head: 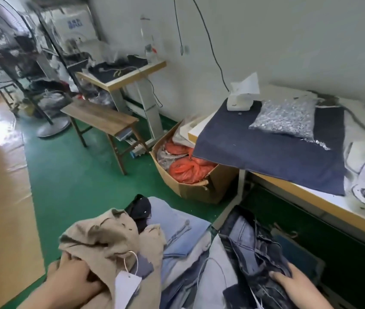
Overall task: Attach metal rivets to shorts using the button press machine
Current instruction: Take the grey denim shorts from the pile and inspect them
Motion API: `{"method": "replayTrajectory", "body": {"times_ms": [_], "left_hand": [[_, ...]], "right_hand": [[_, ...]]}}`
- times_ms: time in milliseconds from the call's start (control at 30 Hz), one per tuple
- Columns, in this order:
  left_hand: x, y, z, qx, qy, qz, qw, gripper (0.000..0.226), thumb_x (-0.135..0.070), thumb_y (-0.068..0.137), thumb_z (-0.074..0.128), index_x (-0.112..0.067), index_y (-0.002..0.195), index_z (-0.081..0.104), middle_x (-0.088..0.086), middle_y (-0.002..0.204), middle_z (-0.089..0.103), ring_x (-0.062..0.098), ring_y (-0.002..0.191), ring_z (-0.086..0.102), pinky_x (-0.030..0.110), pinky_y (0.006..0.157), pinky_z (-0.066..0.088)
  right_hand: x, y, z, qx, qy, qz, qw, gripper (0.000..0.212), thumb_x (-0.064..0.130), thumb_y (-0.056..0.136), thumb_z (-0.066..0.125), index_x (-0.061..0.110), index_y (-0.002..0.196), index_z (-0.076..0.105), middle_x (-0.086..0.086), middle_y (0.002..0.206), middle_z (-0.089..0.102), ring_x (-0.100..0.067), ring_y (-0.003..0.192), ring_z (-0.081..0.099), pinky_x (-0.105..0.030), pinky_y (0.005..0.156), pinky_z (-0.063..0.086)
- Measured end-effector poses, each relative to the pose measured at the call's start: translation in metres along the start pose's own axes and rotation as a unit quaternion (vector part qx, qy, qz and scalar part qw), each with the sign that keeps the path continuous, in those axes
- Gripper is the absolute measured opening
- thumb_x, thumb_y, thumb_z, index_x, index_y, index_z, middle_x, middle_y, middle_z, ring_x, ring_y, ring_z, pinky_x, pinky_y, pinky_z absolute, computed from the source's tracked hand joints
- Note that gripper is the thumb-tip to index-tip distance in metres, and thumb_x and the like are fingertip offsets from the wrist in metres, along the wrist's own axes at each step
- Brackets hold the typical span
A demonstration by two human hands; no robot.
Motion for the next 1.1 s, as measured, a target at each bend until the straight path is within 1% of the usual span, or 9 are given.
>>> {"method": "replayTrajectory", "body": {"times_ms": [133,300,400,500,600,767,867,967,1100], "left_hand": [[-0.002,-0.016,-0.045,-0.037,0.153,0.069,0.985,0.057,-0.064,0.09,0.036,-0.057,0.145,0.047,-0.014,0.17,0.03,0.023,0.162,0.012,0.047,0.13,0.012],[-0.099,-0.023,-0.059,-0.218,0.11,0.191,0.951,0.055,-0.05,0.107,0.04,-0.031,0.158,0.039,-0.005,0.168,0.034,0.022,0.153,0.035,0.041,0.122,0.033],[-0.173,-0.037,0.01,-0.155,0.207,0.354,0.899,0.053,-0.042,0.107,0.038,-0.029,0.158,0.04,0.007,0.159,0.047,0.029,0.145,0.047,0.041,0.117,0.041],[-0.175,-0.009,0.05,0.006,0.324,0.165,0.932,0.06,-0.044,0.111,0.034,-0.015,0.163,0.032,0.014,0.169,0.031,0.035,0.156,0.028,0.046,0.126,0.022],[-0.227,-0.011,0.039,-0.011,0.423,0.195,0.885,0.049,-0.039,0.108,0.045,-0.015,0.15,0.053,0.01,0.155,0.051,0.032,0.144,0.045,0.046,0.118,0.036],[-0.344,-0.071,0.061,0.005,-0.008,0.505,0.863,0.084,-0.033,0.102,0.064,-0.031,0.166,0.01,-0.005,0.173,0.02,0.012,0.158,0.019,0.022,0.126,0.015],[-0.379,-0.07,0.092,0.197,-0.24,0.404,0.861,0.114,-0.041,0.093,0.078,-0.03,0.167,-0.007,-0.008,0.167,0.028,0.015,0.15,0.036,0.031,0.12,0.034],[-0.401,-0.082,0.118,0.348,-0.392,0.318,0.79,0.077,-0.04,0.094,0.074,-0.015,0.159,0.039,0.008,0.143,0.066,0.032,0.124,0.067,0.035,0.094,0.058],[-0.425,-0.101,0.112,0.412,-0.525,0.315,0.676,0.062,-0.056,0.09,0.068,-0.014,0.136,0.067,0.017,0.14,0.066,0.038,0.135,0.058,0.053,0.118,0.038]], "right_hand": [[0.022,-0.01,-0.006,0.006,0.014,-0.026,1.0,0.039,0.032,0.097,0.069,0.02,0.134,0.061,0.0,0.122,0.072,-0.02,0.11,0.067,-0.036,0.096,0.049],[0.028,-0.024,-0.019,0.019,0.212,0.003,0.977,0.012,0.031,0.103,0.061,0.028,0.113,0.067,-0.003,0.093,0.08,-0.028,0.083,0.078,-0.041,0.08,0.058],[0.026,-0.038,-0.033,0.0,0.308,0.013,0.951,0.015,0.027,0.104,0.059,0.023,0.116,0.067,-0.012,0.1,0.079,-0.035,0.087,0.077,-0.044,0.08,0.059],[0.023,-0.049,-0.041,0.015,0.366,0.0,0.93,0.021,0.026,0.104,0.057,0.018,0.12,0.068,-0.015,0.104,0.078,-0.036,0.091,0.077,-0.041,0.075,0.06],[0.02,-0.059,-0.052,0.023,0.403,-0.022,0.915,0.026,0.024,0.104,0.057,0.011,0.123,0.069,-0.018,0.111,0.076,-0.038,0.098,0.075,-0.041,0.077,0.059],[0.027,-0.081,-0.075,0.059,0.485,-0.076,0.869,0.035,0.024,0.092,0.067,0.003,0.121,0.072,-0.026,0.121,0.071,-0.044,0.108,0.071,-0.046,0.081,0.061],[0.035,-0.099,-0.093,0.111,0.531,-0.115,0.832,0.042,0.022,0.091,0.072,0.001,0.127,0.069,-0.028,0.134,0.063,-0.045,0.122,0.063,-0.052,0.098,0.054],[0.039,-0.112,-0.111,0.133,0.552,-0.134,0.812,0.053,0.024,0.092,0.072,0.002,0.139,0.06,-0.029,0.145,0.053,-0.045,0.136,0.052,-0.057,0.118,0.036],[0.031,-0.116,-0.141,0.101,0.559,-0.122,0.814,0.054,0.039,0.103,0.058,0.003,0.143,0.056,-0.026,0.148,0.052,-0.04,0.139,0.049,-0.055,0.121,0.033]]}}
Point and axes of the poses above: each hand's wrist, its own y-axis towards the middle knuckle, its own z-axis out of the palm, x = y × z, the point moved 7 cm from there along y, towards the middle knuckle
